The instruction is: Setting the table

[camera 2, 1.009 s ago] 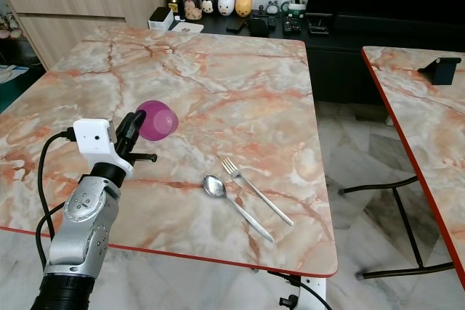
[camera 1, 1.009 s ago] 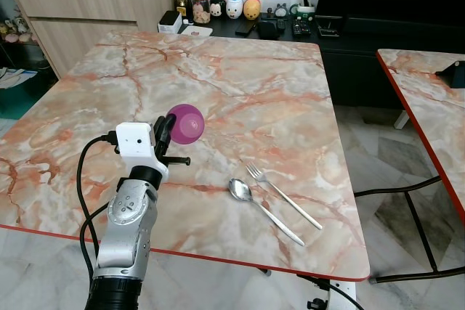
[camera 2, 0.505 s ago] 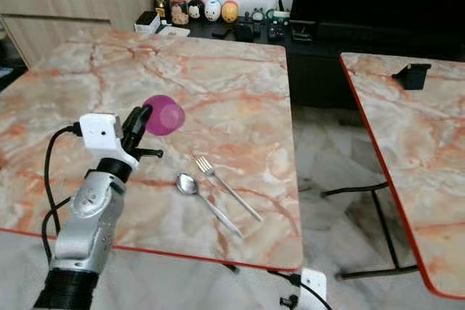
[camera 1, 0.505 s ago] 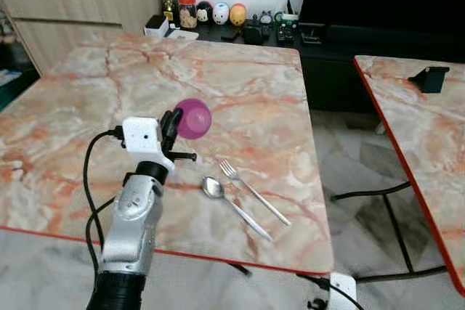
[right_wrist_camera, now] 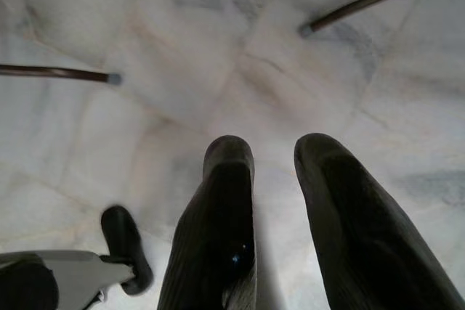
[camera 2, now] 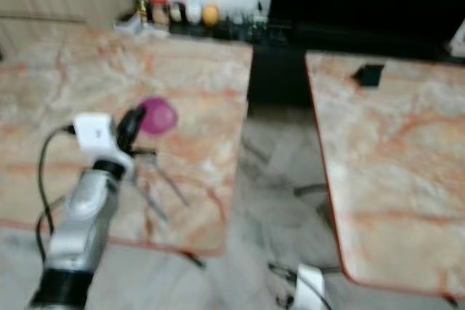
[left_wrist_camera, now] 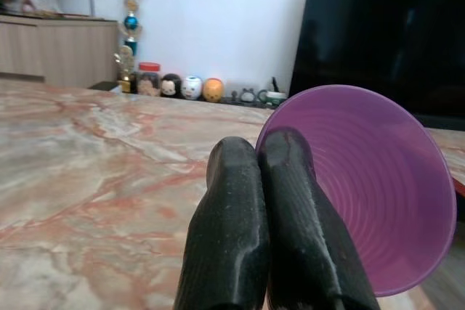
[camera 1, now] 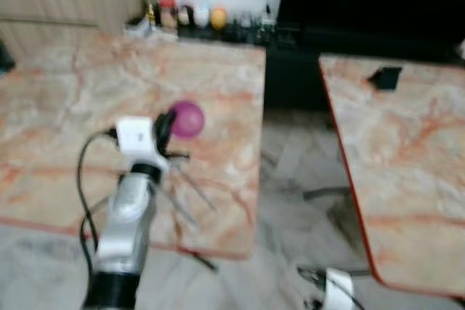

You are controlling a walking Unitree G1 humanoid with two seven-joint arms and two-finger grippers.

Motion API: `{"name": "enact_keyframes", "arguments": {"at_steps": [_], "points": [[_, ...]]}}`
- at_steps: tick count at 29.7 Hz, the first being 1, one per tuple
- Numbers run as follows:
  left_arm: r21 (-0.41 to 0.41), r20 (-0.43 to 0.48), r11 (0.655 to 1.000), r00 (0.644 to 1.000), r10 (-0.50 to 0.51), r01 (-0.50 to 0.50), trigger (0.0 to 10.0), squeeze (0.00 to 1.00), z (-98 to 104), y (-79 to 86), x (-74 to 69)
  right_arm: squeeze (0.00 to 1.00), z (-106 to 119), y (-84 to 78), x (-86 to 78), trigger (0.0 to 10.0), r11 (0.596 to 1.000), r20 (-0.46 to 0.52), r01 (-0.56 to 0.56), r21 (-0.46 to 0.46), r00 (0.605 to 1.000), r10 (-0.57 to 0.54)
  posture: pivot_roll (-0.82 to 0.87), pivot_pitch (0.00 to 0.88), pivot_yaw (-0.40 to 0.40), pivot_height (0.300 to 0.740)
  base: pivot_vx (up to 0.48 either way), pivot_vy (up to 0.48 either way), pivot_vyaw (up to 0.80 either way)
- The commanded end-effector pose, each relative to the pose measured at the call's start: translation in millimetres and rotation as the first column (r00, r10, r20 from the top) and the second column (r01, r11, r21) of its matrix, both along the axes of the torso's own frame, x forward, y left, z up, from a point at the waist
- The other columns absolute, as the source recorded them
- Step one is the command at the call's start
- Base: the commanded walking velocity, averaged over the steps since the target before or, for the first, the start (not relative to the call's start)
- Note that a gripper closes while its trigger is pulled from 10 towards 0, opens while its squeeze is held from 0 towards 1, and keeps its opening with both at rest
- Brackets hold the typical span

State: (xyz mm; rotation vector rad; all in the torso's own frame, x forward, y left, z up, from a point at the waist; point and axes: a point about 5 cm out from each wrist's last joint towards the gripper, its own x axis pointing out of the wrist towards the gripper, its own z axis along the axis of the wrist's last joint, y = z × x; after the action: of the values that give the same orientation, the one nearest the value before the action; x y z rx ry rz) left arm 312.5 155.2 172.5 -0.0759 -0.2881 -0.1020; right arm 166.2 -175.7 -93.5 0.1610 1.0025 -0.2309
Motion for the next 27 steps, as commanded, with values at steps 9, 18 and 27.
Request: {"name": "enact_keyframes", "arguments": {"at_steps": [9, 18, 27], "points": [[0.004, 0.021, 1.000, 0.999, -0.028, 0.028, 10.0, 0.00, 4.1, -9.2, 2.3, 0.00, 0.5, -8.9, -0.9, 10.0, 1.000, -0.003, 0.015, -0.019, 1.000, -0.015, 0.09, 0.000, -0.029, 0.740, 0.000, -0.480, 0.00], [0.004, 0.027, 0.999, 0.999, -0.032, 0.032, 10.0, 0.00, 5.8, -10.5, 3.5, 0.00, 0.5, -8.6, -0.8, 10.0, 1.000, -0.003, 0.016, -0.017, 1.000, -0.016, 0.09, 0.000, -0.029, 0.740, 0.000, -0.480, 0.00], [0.006, 0.026, 0.999, 0.999, -0.039, 0.039, 10.0, 0.00, 6.3, -11.2, 4.5, 0.00, 0.5, -8.4, -0.6, 10.0, 1.000, -0.004, 0.013, -0.017, 1.000, -0.013, 0.09, 0.000, -0.029, 0.740, 0.000, -0.480, 0.00]]}}
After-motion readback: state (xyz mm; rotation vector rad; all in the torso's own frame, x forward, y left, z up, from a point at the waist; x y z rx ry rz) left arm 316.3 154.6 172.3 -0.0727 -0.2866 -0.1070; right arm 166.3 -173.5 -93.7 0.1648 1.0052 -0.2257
